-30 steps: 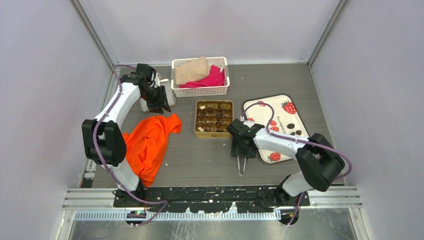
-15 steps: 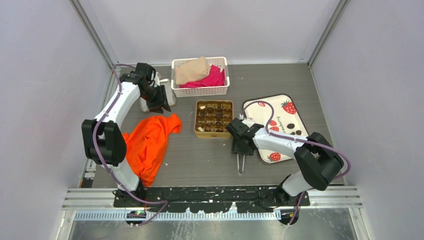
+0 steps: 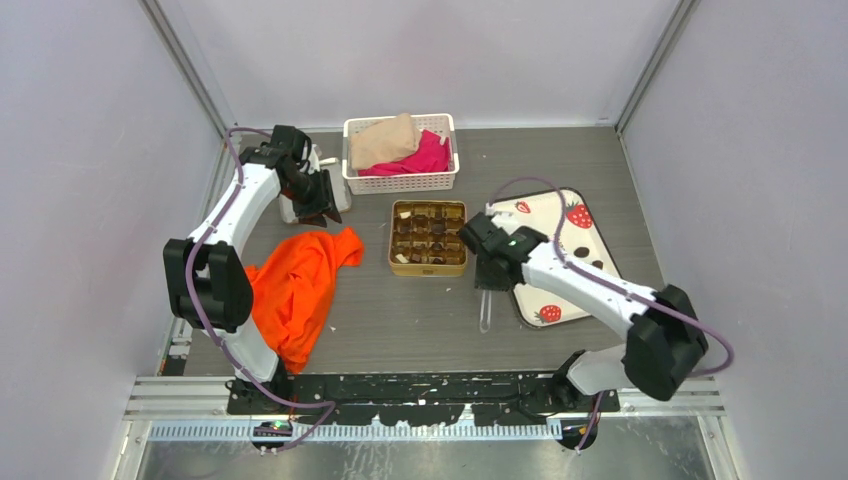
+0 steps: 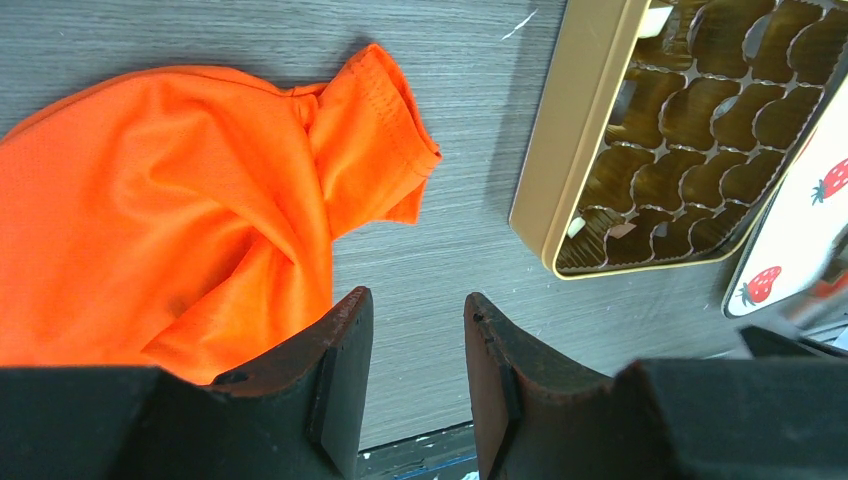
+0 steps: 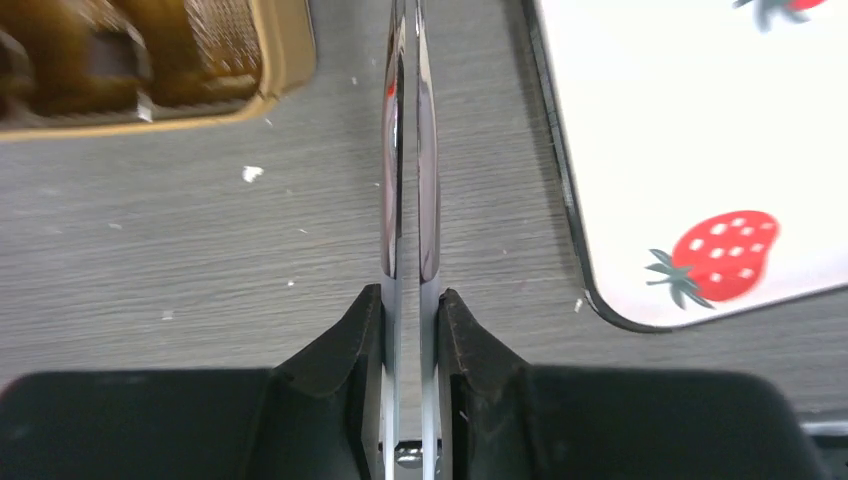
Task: Pack the chocolate
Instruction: Pick up the clamp at the center of the board, then pick up the fake chocolate from the plate.
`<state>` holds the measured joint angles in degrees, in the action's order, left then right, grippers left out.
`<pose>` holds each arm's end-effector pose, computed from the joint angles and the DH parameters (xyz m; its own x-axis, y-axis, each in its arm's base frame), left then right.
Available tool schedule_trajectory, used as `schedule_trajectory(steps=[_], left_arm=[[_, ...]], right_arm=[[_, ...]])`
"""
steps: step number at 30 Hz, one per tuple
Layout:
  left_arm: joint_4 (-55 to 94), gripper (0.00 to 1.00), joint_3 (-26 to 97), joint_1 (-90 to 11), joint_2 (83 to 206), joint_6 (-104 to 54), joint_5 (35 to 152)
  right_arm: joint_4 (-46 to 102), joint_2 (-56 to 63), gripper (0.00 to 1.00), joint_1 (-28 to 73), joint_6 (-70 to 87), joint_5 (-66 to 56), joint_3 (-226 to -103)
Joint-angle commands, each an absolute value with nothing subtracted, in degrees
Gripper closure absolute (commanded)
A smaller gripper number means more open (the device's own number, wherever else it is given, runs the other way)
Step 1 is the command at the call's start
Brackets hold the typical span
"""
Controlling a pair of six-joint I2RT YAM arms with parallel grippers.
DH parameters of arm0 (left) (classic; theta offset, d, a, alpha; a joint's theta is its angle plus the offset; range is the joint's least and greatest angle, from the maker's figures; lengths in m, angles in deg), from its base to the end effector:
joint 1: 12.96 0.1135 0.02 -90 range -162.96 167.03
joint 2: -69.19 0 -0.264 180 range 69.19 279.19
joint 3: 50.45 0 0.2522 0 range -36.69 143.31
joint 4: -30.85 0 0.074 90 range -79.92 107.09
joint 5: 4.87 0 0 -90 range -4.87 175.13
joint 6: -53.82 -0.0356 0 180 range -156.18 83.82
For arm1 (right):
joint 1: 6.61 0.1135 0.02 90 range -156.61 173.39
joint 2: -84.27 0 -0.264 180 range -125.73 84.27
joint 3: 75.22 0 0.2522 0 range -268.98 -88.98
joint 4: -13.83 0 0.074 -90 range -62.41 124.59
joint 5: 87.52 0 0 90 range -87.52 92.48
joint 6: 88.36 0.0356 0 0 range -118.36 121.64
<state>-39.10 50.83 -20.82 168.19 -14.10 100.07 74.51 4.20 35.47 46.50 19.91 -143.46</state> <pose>0.3499 -0.0576 0.2840 -0.9353 -0.2375 -0.2624 -0.1321 0.9221 -0.3638 0.1955 0.1622 0.2189 -0.9057 0.0890 -0.4146 0.0935 0.9956 0.0095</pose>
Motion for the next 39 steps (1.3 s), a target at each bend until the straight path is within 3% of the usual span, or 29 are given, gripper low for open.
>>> schedule_trajectory(steps=[1, 7, 11, 24, 39], left_arm=[[-38.3, 0.60, 52.7, -20.5, 167.0, -14.3, 100.3], [-37.3, 0.60, 52.1, -20.4, 166.8, -13.7, 101.5], [-36.9, 0.60, 51.7, -20.4, 166.6, -13.8, 101.7], [-36.8, 0.60, 51.7, -20.4, 167.0, -14.5, 101.8], [-36.4, 0.60, 52.4, -20.4, 168.4, -14.0, 102.2]], right_arm=[[88.4, 11.6, 0.99, 28.2, 47.4, 25.0, -150.5], [91.7, 18.5, 0.99, 7.0, 46.1, 11.8, -146.2], [95.0, 17.8, 0.99, -0.1, 44.0, 8.1, -144.8], [95.0, 14.6, 0.80, -9.2, 39.6, 3.3, -144.2], [94.3, 13.0, 0.62, -11.6, 38.8, 0.8, -144.4]])
